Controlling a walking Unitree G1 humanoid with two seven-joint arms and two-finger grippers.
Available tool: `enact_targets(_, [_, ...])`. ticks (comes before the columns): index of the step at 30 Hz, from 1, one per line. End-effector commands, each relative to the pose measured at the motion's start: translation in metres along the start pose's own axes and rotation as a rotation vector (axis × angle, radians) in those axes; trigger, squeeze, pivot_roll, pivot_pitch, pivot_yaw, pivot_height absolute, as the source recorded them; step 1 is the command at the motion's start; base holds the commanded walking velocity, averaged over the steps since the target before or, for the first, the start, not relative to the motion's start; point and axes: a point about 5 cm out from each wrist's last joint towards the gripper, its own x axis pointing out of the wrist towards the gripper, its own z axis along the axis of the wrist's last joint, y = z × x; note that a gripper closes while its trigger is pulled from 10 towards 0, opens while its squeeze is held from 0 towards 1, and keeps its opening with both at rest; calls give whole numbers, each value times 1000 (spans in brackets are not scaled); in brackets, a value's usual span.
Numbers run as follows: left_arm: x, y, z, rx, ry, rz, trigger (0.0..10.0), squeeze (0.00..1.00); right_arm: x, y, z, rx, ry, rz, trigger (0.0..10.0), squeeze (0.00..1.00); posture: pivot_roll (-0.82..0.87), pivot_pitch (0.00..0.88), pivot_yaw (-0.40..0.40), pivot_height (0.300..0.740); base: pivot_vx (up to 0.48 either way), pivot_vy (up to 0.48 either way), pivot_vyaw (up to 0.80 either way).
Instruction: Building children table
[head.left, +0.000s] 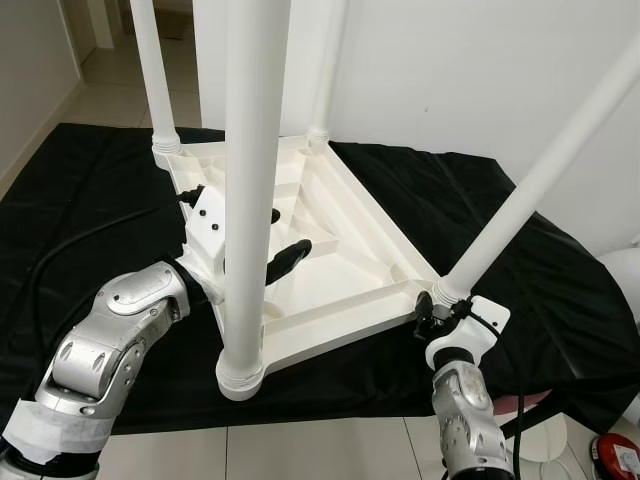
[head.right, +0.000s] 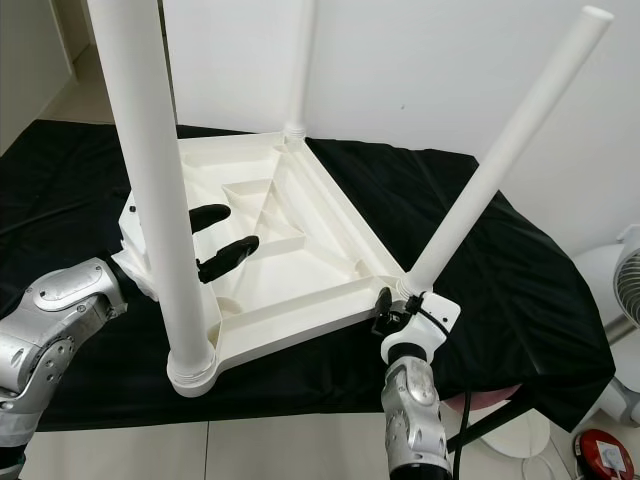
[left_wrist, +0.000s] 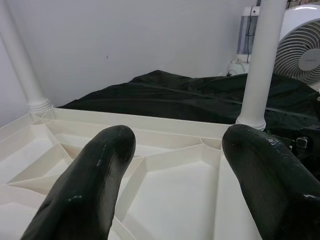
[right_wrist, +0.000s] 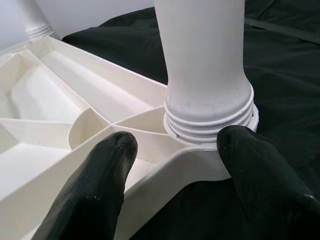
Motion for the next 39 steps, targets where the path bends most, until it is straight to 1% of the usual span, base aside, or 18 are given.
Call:
enact_targets(1, [2, -5, 5, 23, -5, -73, 10000, 0, 1, 4, -7, 43, 46, -2, 10000, 0, 38, 0, -121, 740, 0, 0, 0])
enact_targets(5, [0, -5, 5, 28, 3, -82, 10000, 0, 6, 12, -11, 88, 85, -8, 10000, 0, 47, 0, -125, 740, 0, 0, 0])
enact_targets(6, [-1, -8, 6, 26, 6, -95, 10000, 0, 7, 16, -11, 87, 92, -10, 10000, 0, 47, 0, -125, 740, 0, 0, 0])
enact_targets(9, [-1, -9, 6, 25, 7, -104, 10000, 0, 9, 19, -11, 85, 95, -10, 10000, 0, 51, 0, -124, 740, 0, 0, 0])
enact_targets(10, [-1, -15, 6, 20, 14, -132, 10000, 0, 13, 23, -12, 95, 113, -15, 10000, 0, 51, 0, -124, 740, 0, 0, 0])
enact_targets(12, [-1, -15, 6, 20, 14, -132, 10000, 0, 13, 23, -12, 95, 113, -15, 10000, 0, 51, 0, -124, 740, 0, 0, 0])
enact_targets(15, [-1, -19, 6, 15, 19, -154, 10000, 0, 19, 23, -12, 92, 130, -42, 10000, 0, 54, 0, -125, 740, 0, 0, 0])
enact_targets(16, [-1, -21, 6, 13, 18, -160, 10000, 0, 22, 20, -12, 73, 141, -79, 10000, 0, 55, 0, -126, 740, 0, 0, 0])
enact_targets(19, [-1, -22, 6, 12, 18, -163, 10000, 0, 25, 19, -11, 60, 147, -105, 10000, 0, 55, 0, -126, 740, 0, 0, 0])
enact_targets(22, [-2, -26, 5, -1, 21, -178, 10000, 0, 29, 14, -13, 42, 158, -160, 10000, 0, 56, 0, -130, 740, 0, 0, 0])
enact_targets(27, [-2, -30, 6, -11, 21, -195, 10000, 0, 36, 9, -10, 23, 156, -165, 10000, 0, 57, 0, -132, 740, 0, 0, 0])
enact_targets(30, [0, -35, 8, -22, 14, -206, 10000, 0, 47, 1, -1, -8, 138, -167, 10000, 0, 54, 0, -128, 740, 0, 0, 0])
enact_targets(31, [0, -35, 8, -22, 14, -206, 10000, 0, 47, 1, -1, -8, 138, -167, 10000, 0, 54, 0, -128, 740, 0, 0, 0])
enact_targets(33, [2, -40, 9, -38, 4, -217, 10000, 0, 57, -8, 11, -45, 109, -182, 10000, 0, 52, 0, -127, 740, 0, 0, 0])
enact_targets(34, [2, -40, 9, -38, 4, -217, 10000, 0, 57, -8, 11, -45, 109, -182, 10000, 0, 52, 0, -127, 740, 0, 0, 0])
enact_targets(36, [2, -43, 10, -49, -2, -228, 10000, 0, 64, -15, 20, -63, 89, -192, 10000, 0, 52, 0, -126, 740, 0, 0, 0])
enact_targets(39, [3, -44, 10, -51, -4, -229, 10000, 0, 67, -18, 23, -67, 81, -197, 10000, 0, 53, 0, -126, 740, 0, 0, 0])
